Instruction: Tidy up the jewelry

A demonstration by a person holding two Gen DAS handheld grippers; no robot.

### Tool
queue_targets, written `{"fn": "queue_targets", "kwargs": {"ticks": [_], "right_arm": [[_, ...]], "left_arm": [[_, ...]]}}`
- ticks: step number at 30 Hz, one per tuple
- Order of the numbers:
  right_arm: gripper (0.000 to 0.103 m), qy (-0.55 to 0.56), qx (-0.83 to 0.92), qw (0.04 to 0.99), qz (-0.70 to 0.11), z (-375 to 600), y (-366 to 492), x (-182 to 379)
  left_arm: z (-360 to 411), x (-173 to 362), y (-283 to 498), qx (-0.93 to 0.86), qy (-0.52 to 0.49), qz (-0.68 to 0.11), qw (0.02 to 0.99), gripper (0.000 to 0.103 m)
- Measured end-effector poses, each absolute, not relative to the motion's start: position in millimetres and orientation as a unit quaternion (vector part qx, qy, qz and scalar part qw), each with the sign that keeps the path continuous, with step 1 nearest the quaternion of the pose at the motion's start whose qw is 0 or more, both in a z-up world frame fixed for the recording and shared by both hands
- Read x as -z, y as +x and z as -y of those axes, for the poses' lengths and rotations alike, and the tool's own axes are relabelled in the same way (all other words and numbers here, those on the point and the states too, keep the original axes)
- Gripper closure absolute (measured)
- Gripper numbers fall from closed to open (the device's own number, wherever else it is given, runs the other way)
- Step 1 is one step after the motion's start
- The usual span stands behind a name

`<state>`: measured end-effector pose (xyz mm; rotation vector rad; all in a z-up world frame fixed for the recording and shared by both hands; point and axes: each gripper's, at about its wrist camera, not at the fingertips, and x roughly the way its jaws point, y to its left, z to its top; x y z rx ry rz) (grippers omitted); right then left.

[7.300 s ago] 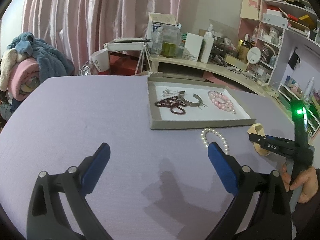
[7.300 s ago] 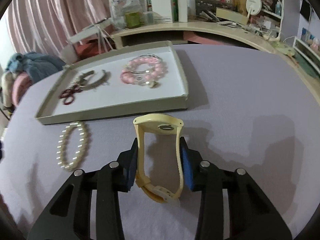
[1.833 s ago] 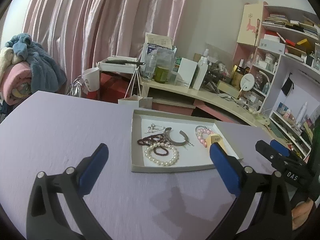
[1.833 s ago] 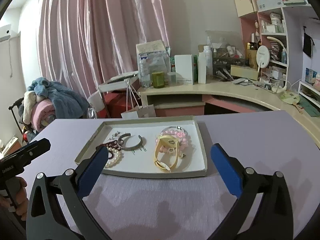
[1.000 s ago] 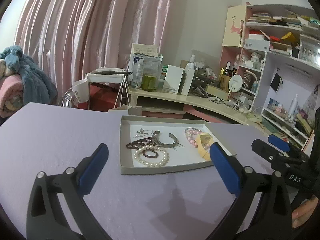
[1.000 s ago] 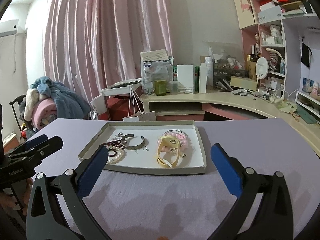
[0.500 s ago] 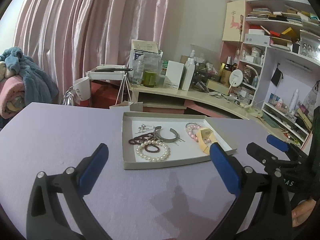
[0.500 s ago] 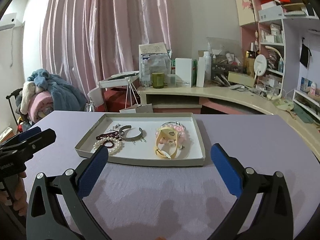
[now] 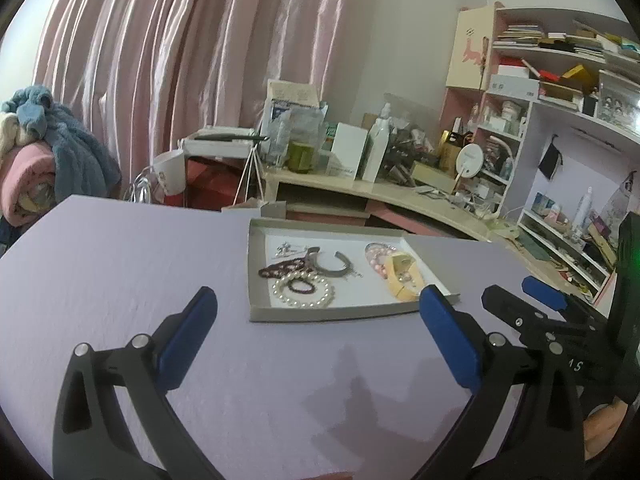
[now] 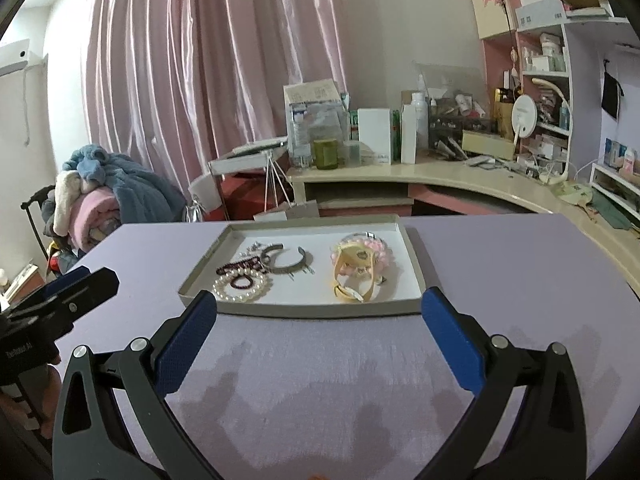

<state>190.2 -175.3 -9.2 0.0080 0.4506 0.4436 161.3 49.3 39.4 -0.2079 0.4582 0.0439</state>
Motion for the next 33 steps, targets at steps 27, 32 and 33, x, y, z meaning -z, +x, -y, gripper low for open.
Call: {"fn": "queue_targets", "kwargs": {"ticks": [27, 32, 33], "right_arm": [[0.001, 0.008, -0.214, 0.949, -0.231, 179.9, 196.1, 29.5], [0.001, 0.007, -0.213, 0.949, -0.232, 179.2, 197.1, 28.8], [0.001, 0.006, -0.213, 0.949, -0.232, 178.9, 197.2, 28.9]], "left_arm": [[-42.6, -20.8, 170.9, -0.004, -0.099, -0.238, 0.966, 0.002], [-41.7, -18.3, 172.2, -0.009, -0.101, -0.241, 0.965, 0.002], [-41.7, -17.8, 172.7, -0.01, -0.101, -0.242, 0.965, 0.002]]}}
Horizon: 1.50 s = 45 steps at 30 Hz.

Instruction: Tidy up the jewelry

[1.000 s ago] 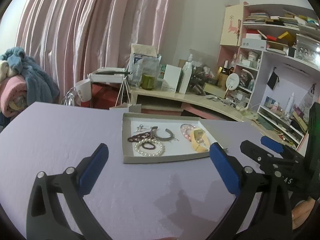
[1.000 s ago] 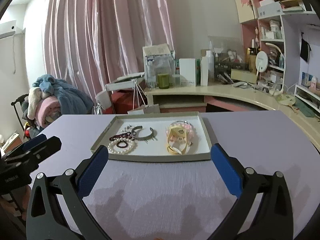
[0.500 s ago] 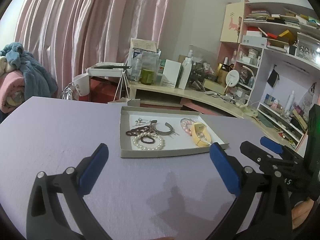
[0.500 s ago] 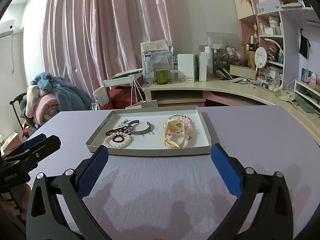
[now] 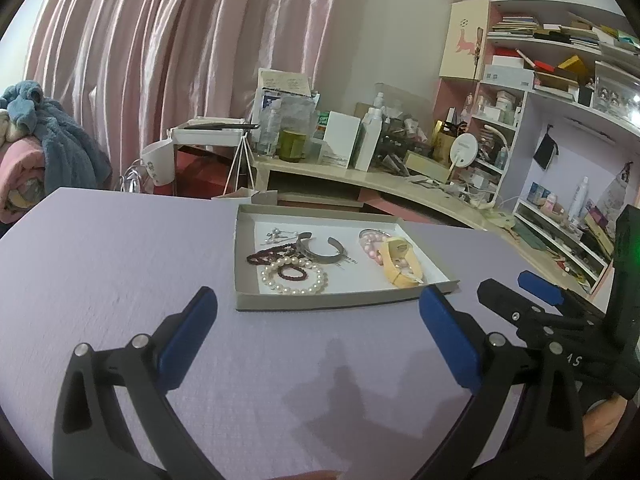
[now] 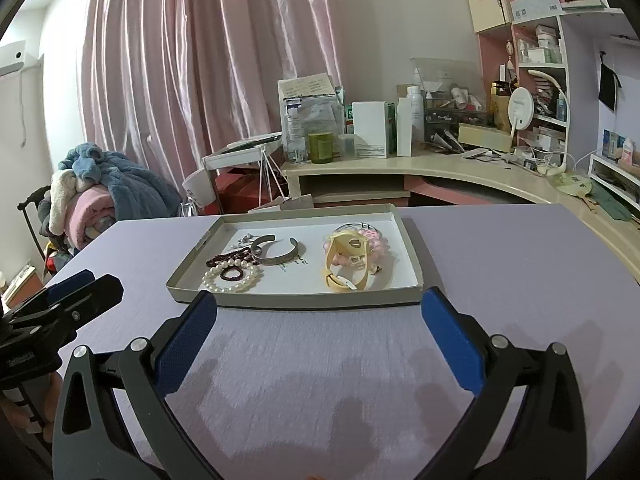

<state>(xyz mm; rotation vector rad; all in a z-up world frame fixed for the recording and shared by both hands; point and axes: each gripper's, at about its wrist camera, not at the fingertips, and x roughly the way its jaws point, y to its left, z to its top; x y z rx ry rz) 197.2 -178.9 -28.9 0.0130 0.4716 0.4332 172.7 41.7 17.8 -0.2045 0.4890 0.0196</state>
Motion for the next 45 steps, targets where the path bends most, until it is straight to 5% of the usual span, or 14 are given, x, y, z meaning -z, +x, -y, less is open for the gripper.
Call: {"fn": "queue_targets", "kwargs": {"ticks": [45], "right_arm": [[0.001, 0.011, -0.218, 0.948, -0.231, 175.8, 198.7, 27.6]], "left_arm": [[-47.0, -20.3, 178.1, -0.016, -0.094, -0.242, 0.965, 0.002]]}}
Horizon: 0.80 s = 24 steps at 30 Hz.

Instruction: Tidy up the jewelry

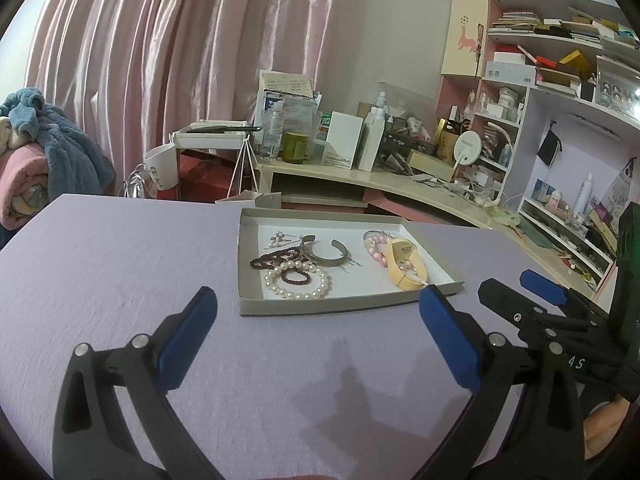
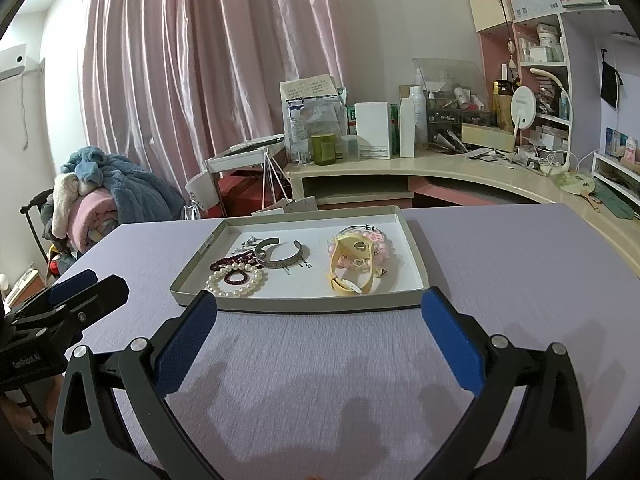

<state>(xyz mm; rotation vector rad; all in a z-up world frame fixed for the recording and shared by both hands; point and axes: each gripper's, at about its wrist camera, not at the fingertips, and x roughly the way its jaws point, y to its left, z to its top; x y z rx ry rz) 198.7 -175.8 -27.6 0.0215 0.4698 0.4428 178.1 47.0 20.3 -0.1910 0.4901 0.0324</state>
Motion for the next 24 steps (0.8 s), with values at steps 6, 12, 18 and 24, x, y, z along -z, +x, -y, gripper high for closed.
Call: {"fn": "queue_targets", "kwargs": {"ticks": [6, 12, 18, 24], "right_arm": [[0.001, 0.011, -0.218, 0.948, -0.231, 175.9, 198.8, 27.4], [0.001, 0.01, -0.218, 0.948, -0.231, 175.8, 198.9, 27.4], [0.001, 0.011, -0.218, 0.948, -0.231, 176.0, 199.0, 27.6], [0.001, 0.01, -0.218, 0.948, -0.231, 175.9, 198.9, 27.2]], "left_arm": [[-46.8, -20.5, 178.1, -0.016, -0.094, -0.242, 0.966, 0.002], [-46.6, -20.8, 178.3, -0.016, -0.094, -0.242, 0.966, 0.002], [-46.7, -20.8, 178.8, -0.017, -0.095, -0.243, 0.965, 0.002], [-47.4, -16.5, 180.8, -0.02, -0.096, -0.244, 0.965, 0.002]]}}
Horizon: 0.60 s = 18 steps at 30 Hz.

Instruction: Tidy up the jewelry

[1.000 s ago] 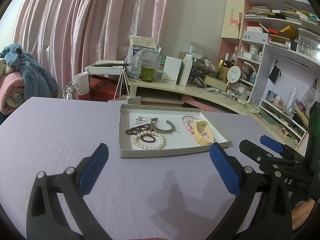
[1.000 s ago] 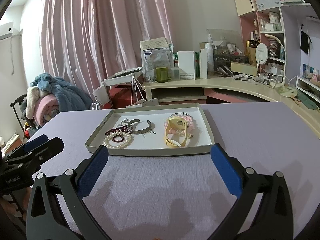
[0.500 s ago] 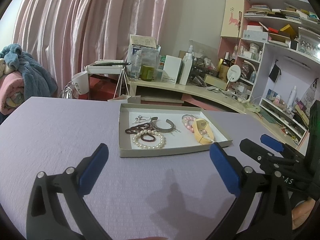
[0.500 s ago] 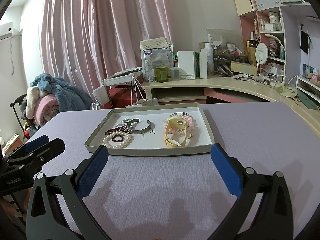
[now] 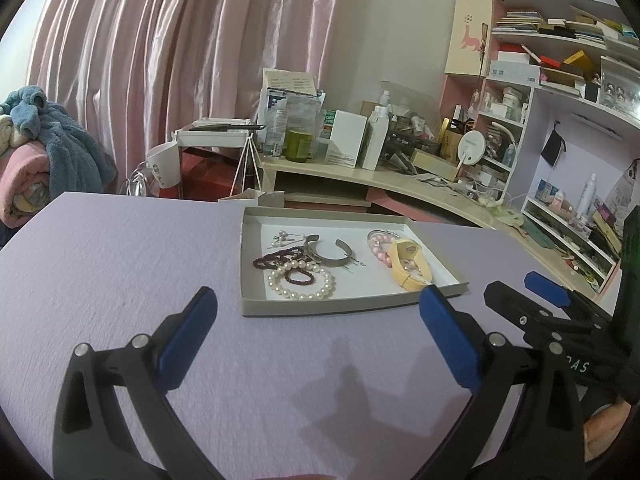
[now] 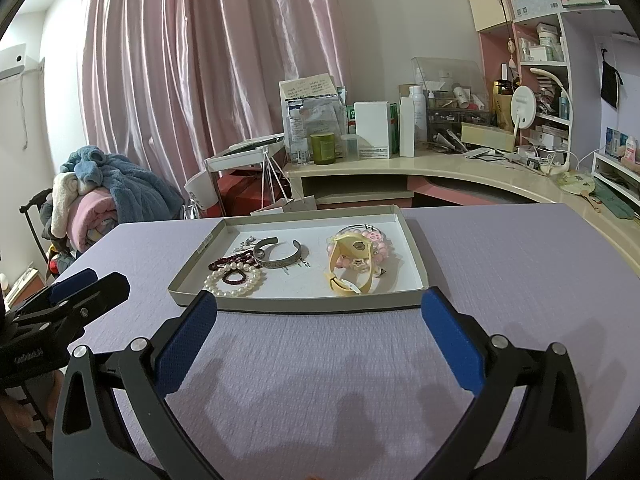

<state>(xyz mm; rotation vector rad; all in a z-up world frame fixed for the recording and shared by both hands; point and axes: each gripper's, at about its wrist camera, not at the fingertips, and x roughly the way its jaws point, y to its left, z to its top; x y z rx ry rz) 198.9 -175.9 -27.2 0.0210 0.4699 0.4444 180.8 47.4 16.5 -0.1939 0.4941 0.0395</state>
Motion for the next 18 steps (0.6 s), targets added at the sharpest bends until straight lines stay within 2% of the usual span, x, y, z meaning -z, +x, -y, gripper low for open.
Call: {"fn": "queue_targets", "kwargs": {"ticks": [18], "right_arm": [[0.001, 0.01, -0.218, 0.948, -0.231, 176.4, 200.5, 27.5]], "left_arm": [[-47.7, -16.9, 183.8, -0.021, -0.094, -0.246, 0.965, 0.002]]}}
